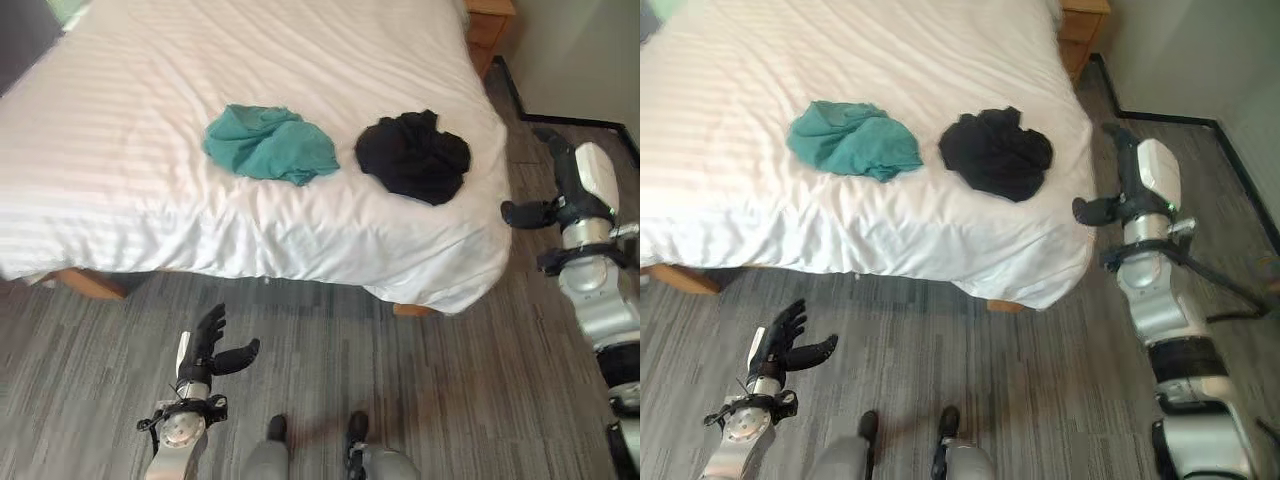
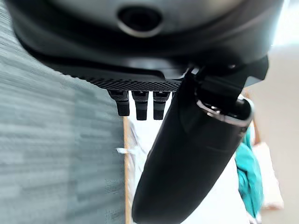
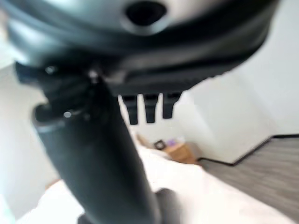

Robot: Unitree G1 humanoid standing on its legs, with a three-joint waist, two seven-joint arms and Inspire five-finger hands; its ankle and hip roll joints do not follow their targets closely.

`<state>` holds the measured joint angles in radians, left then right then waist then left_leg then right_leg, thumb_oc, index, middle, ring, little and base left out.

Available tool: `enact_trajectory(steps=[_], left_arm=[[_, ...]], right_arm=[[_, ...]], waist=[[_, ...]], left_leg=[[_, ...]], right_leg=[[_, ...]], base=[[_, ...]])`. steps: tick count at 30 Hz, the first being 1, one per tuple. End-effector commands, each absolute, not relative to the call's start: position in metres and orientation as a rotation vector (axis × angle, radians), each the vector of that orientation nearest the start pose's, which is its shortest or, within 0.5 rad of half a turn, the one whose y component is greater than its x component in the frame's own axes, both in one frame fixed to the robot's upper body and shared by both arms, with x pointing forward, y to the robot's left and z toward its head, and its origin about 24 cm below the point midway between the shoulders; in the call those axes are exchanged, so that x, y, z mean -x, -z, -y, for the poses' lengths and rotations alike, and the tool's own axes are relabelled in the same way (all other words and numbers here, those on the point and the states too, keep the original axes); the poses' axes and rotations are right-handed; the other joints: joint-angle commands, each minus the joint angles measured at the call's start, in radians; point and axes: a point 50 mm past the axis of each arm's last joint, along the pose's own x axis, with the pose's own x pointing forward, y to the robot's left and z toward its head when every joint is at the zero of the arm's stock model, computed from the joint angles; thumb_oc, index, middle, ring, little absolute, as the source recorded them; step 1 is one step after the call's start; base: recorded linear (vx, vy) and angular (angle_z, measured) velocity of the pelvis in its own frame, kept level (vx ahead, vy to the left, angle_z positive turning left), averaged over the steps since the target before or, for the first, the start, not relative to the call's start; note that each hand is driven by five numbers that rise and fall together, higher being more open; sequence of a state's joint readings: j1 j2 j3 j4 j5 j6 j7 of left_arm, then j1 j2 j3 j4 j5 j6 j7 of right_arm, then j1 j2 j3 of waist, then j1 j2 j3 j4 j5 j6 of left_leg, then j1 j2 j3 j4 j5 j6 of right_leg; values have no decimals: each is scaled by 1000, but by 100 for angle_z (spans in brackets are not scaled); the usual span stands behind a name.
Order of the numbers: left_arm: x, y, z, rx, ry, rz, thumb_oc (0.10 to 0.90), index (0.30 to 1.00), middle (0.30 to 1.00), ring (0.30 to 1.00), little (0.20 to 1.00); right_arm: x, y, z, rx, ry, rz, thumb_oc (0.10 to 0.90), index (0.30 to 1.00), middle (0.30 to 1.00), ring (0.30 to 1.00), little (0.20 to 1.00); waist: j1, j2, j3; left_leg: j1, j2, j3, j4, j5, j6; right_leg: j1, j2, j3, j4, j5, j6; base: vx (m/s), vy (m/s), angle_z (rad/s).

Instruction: Pick up bed clothes into laundry basket.

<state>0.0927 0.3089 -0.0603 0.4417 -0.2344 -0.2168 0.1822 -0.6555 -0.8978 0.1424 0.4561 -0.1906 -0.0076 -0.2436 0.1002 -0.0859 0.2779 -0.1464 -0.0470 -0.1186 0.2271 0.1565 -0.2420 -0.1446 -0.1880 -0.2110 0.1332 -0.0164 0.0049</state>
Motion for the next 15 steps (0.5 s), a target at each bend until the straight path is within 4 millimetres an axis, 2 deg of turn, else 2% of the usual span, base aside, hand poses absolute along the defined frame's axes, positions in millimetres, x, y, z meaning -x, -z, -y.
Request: enact_trajectory(steps=[1,2,3,5,6,7,10,12,15], left_arm=[[-211,5,-255,-164,-270,-100,800,900,900,900,900],[-211,5,-255,-163,-271,-100,800,900,900,900,900],[-211,6,-255,-179,-268,-104,800,900,900,900,900],[-210,6,-255,-179,-268,-104,800,900,900,900,900],[-214,4,-255,-217,-250,-96,800,900,900,900,900],[-215,4,-251,-211,-238,-93,800,900,900,900,900],[-216,2,-248,-223,-226,-84,800,900,900,900,900],[-217,-1,-251,-257,-213,-80,800,900,900,900,900],[-221,-5,-258,-294,-232,-72,800,900,900,900,900]], right_arm=[[-329,-329,294,1134,538,644,800,900,900,900,900],[-330,-330,294,1134,537,645,800,900,900,900,900],[-330,-328,297,1143,545,629,800,900,900,900,900],[-330,-328,297,1143,545,629,800,900,900,900,900],[-328,-331,310,1168,603,602,800,900,900,900,900],[-330,-327,315,1160,620,575,800,900,900,900,900],[-333,-313,319,1165,623,521,800,900,900,900,900],[-333,-304,327,1203,644,473,800,900,900,900,900],[-335,-300,333,1238,677,424,800,900,900,900,900]], waist=[[71,-25,-49],[71,-26,-48],[71,-14,-55],[73,-14,-54],[78,18,-85],[65,29,-99],[51,32,-118],[56,17,-117],[56,1,-90]], left_leg=[[-36,91,99,20,-129,91],[-32,90,101,14,-125,91],[-37,126,115,-86,-90,103],[-31,126,117,-95,-86,103],[-44,212,171,-297,12,92],[-28,222,187,-314,6,88],[10,204,186,-314,-6,99],[37,187,200,-314,-24,118],[58,168,210,-314,-40,148]], right_leg=[[100,22,18,-220,158,111],[100,21,20,-220,158,111],[102,25,21,-220,149,118],[103,24,23,-220,149,117],[127,27,3,-220,91,142],[135,28,1,-220,85,146],[170,21,13,-220,89,143],[183,5,22,-192,104,149],[109,-5,77,-35,136,170]], base=[[232,2,33],[245,161,30],[87,69,26],[161,168,16],[316,336,41],[373,398,43],[181,167,3],[131,141,-32],[35,109,-17]])
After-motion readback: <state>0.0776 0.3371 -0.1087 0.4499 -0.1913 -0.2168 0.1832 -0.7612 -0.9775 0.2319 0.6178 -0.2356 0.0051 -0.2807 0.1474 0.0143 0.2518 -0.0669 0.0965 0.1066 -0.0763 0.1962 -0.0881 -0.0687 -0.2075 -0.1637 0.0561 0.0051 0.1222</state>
